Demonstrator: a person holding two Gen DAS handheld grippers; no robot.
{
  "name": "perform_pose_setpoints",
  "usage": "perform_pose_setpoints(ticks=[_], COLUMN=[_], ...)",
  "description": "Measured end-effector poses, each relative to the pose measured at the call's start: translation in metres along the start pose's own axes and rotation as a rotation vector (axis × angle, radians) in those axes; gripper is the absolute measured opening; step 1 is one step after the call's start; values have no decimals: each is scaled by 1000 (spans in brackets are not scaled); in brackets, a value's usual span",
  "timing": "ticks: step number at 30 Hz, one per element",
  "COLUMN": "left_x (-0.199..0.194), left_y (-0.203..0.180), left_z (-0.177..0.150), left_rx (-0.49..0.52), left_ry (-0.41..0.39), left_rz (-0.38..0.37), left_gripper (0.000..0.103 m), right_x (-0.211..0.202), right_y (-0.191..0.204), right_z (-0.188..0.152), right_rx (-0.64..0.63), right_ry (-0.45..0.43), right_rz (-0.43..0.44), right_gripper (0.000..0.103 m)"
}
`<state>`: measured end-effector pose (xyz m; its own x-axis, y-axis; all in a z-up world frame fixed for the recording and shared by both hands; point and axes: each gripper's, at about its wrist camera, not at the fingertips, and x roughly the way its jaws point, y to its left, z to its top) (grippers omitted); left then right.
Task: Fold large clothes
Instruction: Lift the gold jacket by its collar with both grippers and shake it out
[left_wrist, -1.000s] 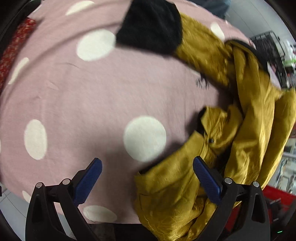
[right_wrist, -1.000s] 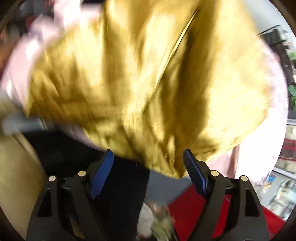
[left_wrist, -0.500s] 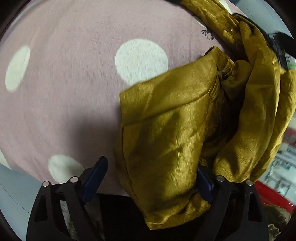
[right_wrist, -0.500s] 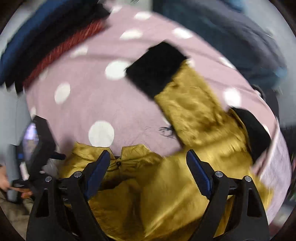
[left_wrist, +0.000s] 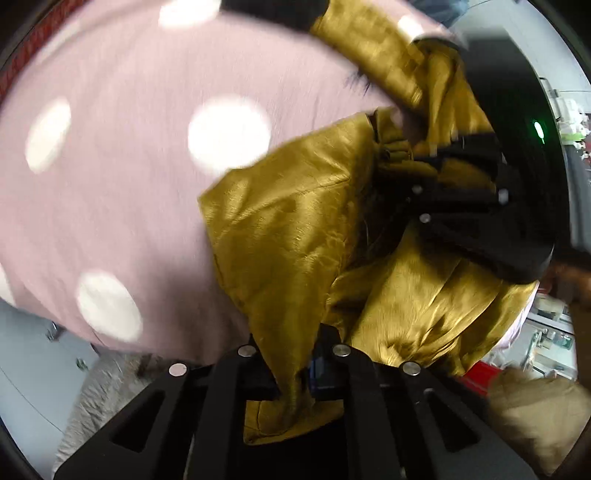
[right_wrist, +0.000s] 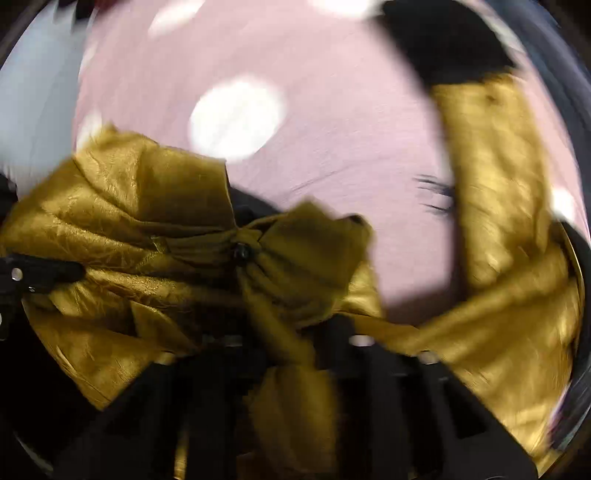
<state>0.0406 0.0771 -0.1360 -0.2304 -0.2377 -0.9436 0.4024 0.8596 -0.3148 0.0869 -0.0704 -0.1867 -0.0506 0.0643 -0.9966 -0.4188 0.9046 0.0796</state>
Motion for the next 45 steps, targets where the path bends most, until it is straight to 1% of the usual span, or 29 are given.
perform_pose_setpoints(ticks=[1,4,5,6,7,8,10,11,12,13,14,15,19,20,23,26,27,29,32,34,35,36,37,38,39,40,42,43,45], left_x=[-16,-74,-104,-125,-157,-180,-230,-245,-270,-290,-301,-321,-368,-376,-409,-442,-453,-467,-473,-461,-451,-432,-416,-399,-373,-361,-301,-279,-214], left_y=[-11,-43,-58,-67,-82,-97,-137,-152,-172,-182,-192,-202,-214,-215,-211,-199,-203,-204,-217,-222,-223,-224,-221,-217,-211,-208,-195,-190,-173], left_z=[7,30,40,46,49,54,47,49,37,38,28,15,-31,-52,-89,-114,-122,-121,-110,-78,-58,-30,-6,13,37,49,86,100,121], left_rx=[23,131,175,206,264,313,447,493,568,616,657,706,797,815,856,881,890,887,873,830,792,730,691,637,550,509,444,413,344], left_ry=[-54,-237,-322,-375,-451,-509,-653,-704,-791,-848,-900,-965,-1079,-1110,-1187,-1225,-1221,-1220,-1249,-1195,-1160,-1109,-1064,-1029,-1012,-997,-887,-830,-686], left_rz=[20,103,112,108,98,96,102,112,122,114,99,76,-14,-35,-113,-223,-259,-308,-267,-262,-258,-249,-236,-206,-162,-156,-122,-70,93], left_gripper=[8,7,7,7,7,7,7,7,7,7,7,7,7,7,7,7,7,7,7,11,13,23,57,79,95,97,97,97,97], right_x=[-15,-83,-109,-141,-160,-196,-243,-272,-298,-317,-345,-361,-423,-441,-484,-519,-529,-543,-556,-556,-548,-539,-527,-508,-484,-464,-407,-378,-307], right_y=[-11,-51,-63,-76,-79,-86,-86,-85,-83,-79,-71,-58,-26,-6,51,90,94,90,70,54,36,19,3,-19,-42,-58,-91,-105,-128], right_z=[-5,-28,-38,-52,-59,-77,-99,-113,-127,-138,-154,-158,-204,-217,-244,-260,-263,-270,-263,-251,-239,-229,-218,-207,-198,-192,-185,-184,-185], right_rx=[65,275,336,405,443,496,533,549,561,566,566,564,570,564,500,432,422,410,425,471,517,552,596,669,739,784,892,948,1050], right_ry=[-58,-283,-362,-456,-513,-612,-731,-804,-870,-921,-997,-1046,-1230,-1275,-1385,-1467,-1502,-1554,-1568,-1539,-1489,-1428,-1373,-1308,-1242,-1197,-1099,-1028,-816], right_rz=[11,18,15,17,14,3,-28,-44,-56,-70,-107,-132,-180,-196,-286,-399,-417,-424,-414,-415,-415,-408,-404,-392,-367,-348,-320,-311,-248], right_gripper=[9,7,7,7,7,7,6,6,6,6,6,6,5,5,5,5,5,5,5,6,6,7,18,52,78,97,97,97,97])
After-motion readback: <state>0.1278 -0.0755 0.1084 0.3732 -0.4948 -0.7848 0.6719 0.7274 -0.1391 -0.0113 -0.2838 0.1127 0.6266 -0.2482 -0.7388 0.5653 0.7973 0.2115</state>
